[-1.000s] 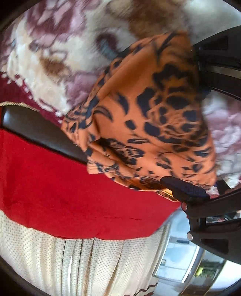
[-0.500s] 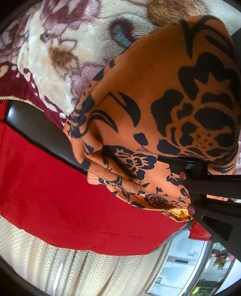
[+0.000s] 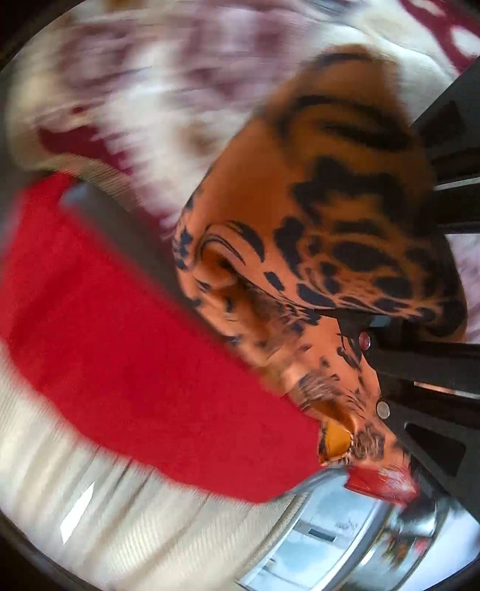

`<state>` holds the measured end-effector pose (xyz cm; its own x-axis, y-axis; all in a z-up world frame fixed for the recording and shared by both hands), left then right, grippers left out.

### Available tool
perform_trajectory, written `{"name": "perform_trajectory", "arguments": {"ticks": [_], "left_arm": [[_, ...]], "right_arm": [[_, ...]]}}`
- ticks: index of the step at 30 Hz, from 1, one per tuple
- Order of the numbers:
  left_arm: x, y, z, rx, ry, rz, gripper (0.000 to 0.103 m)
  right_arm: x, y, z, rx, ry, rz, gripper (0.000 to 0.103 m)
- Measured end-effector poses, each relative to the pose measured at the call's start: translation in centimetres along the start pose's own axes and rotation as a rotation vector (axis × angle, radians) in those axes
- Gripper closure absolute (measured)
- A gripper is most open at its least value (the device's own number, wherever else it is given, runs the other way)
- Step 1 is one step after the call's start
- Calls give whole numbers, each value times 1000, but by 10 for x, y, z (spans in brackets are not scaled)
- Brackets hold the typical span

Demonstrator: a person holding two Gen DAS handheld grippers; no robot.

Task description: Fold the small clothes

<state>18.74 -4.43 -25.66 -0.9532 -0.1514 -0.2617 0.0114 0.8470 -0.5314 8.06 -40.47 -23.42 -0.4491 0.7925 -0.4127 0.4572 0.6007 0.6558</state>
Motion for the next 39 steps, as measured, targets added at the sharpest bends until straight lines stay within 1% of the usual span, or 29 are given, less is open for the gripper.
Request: {"name": "perform_trajectory", "arguments": {"ticks": [1, 2, 3, 4, 5, 7, 9, 11, 13, 14, 15, 16, 17, 18, 19, 20, 21, 23, 24, 25, 28, 30, 31, 33, 34, 36, 37, 38, 39], "left_arm": [[2, 9, -2, 29, 9, -35, 64], [1, 14, -8, 53, 9, -57, 62], [-2, 15, -19, 55, 7, -52, 62], [-8, 14, -35, 51, -29, -21, 62], [-12, 15, -47, 57, -64, -10, 62], [-17, 16, -65, 71, -102, -16, 62], [-21, 11, -77, 75, -137, -4, 63], [-27, 3, -89, 19, -202, 62, 63], [-31, -8, -109, -95, -317, 135, 63], [-36, -14, -114, -128, -362, 151, 63], [-40, -18, -128, -152, -431, 171, 60], [-45, -21, -134, -160, -472, 182, 57], [-48, -24, -134, -167, -486, 200, 46], [-50, -25, -131, -171, -478, 214, 44], [-52, -27, -122, -168, -451, 235, 44], [-53, -29, -111, -159, -419, 250, 44], [-53, -35, -90, -138, -357, 279, 44], [-52, -46, -60, -115, -275, 327, 44], [-52, -51, -44, -125, -240, 355, 44], [-54, -57, -27, -150, -213, 377, 44], [-69, -68, 4, -108, -184, 388, 44], [-82, -67, 18, -117, -179, 359, 44], [-93, -67, 24, -95, -196, 344, 44], [-112, -65, 32, -102, -207, 304, 44], [-120, -64, 35, -94, -209, 279, 44], [-136, -57, 36, -69, -232, 217, 44], [-144, -49, 34, -66, -243, 170, 44], [-146, -45, 34, -69, -243, 145, 44], [-147, -42, 30, -64, -239, 117, 44]], "right_arm": [[5, -11, 8, 10, 68, 39, 85], [7, -16, 7, -21, 82, 65, 84], [4, -16, 2, -31, 92, 63, 84], [3, -15, -2, -25, 98, 45, 80], [0, -10, -12, -13, 90, -7, 77], [-1, -4, -23, 3, 88, -60, 72], [4, -3, -33, 16, 113, -95, 72], [9, 4, -49, 31, 112, -157, 72], [14, 4, -68, 59, 105, -231, 72], [17, 7, -71, 62, 105, -247, 72], [21, 11, -77, 62, 103, -275, 72], [23, 9, -79, 59, 98, -289, 72], [24, 13, -83, 50, 84, -306, 72], [24, 16, -88, 34, 76, -318, 72], [22, 23, -88, 14, 66, -327, 72], [19, 30, -86, -8, 56, -338, 72], [17, 35, -82, -18, 55, -345, 72], [12, 48, -61, -25, 80, -377, 72], [10, 52, -53, -20, 91, -390, 72], [6, 56, -33, -8, 113, -397, 72], [-2, 56, 5, 37, 144, -405, 72], [-14, 51, 28, 40, 127, -380, 72], [-19, 50, 33, 36, 114, -376, 72], [-36, 48, 37, 81, 17, -402, 74], [-50, 41, 35, 122, -68, -390, 74], [-72, 24, 25, 139, -184, -304, 74], [-78, 16, 20, 151, -220, -265, 74], [-86, 5, 12, 159, -263, -204, 71], [-89, -2, 6, 140, -278, -161, 71]]}}
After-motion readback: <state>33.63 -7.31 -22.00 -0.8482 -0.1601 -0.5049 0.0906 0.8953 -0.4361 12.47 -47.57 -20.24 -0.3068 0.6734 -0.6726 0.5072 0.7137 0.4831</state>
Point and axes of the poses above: each gripper's, at about its wrist camera, not at the fingertips, and z roughly the way its jaws point, y to its left, x to its underside, the point moved 4 cm from there along z, roughly the way its jaws point, and after that the axes turned 4 degrees about -z, right-handed, at the moved point
